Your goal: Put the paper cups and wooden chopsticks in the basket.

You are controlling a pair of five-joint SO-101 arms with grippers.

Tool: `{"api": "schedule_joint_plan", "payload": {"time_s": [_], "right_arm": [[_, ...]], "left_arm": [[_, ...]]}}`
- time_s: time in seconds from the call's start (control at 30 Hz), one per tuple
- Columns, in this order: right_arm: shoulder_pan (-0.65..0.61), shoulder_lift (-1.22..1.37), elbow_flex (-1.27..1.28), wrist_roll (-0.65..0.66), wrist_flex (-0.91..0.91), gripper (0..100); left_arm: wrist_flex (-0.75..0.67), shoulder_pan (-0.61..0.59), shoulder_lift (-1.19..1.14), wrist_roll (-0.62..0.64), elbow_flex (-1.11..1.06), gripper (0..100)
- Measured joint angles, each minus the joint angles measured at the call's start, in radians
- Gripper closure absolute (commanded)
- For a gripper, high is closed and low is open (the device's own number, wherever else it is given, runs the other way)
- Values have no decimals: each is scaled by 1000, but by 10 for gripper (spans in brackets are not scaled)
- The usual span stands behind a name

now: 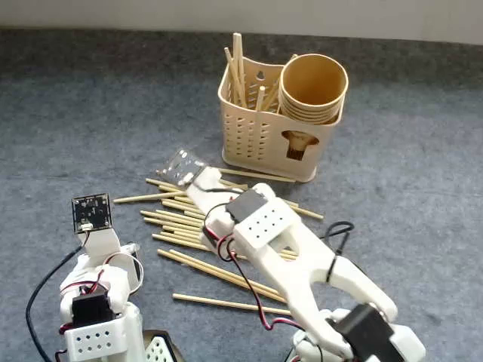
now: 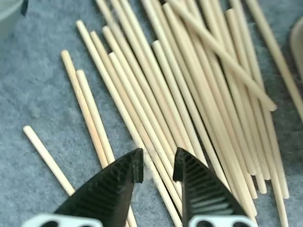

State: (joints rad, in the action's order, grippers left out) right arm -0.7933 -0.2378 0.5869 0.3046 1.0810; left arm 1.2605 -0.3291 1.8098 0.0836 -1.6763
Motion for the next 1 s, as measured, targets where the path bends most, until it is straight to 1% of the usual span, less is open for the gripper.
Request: {"api": "schedule_joint_plan", "payload": {"time_s": [0.2, 0.47, 0.57, 0.67, 0.73, 0.83, 1.0], "right_arm": [[-28, 157, -2, 32, 0, 879], [-46, 170, -2, 37, -2, 882], [-44, 170, 12, 38, -49, 908], [-44, 169, 78, 41, -140, 928], [-41, 164, 106, 74, -176, 930], [-41, 161, 124, 106, -195, 930], [-41, 161, 126, 114, -199, 930]], "left_arm": [[0, 0, 0, 0, 0, 870], [0, 0, 0, 0, 0, 870], [0, 0, 0, 0, 0, 870], [0, 0, 0, 0, 0, 870], [0, 0, 0, 0, 0, 870], [0, 0, 0, 0, 0, 870], [0, 0, 0, 0, 0, 870]]}}
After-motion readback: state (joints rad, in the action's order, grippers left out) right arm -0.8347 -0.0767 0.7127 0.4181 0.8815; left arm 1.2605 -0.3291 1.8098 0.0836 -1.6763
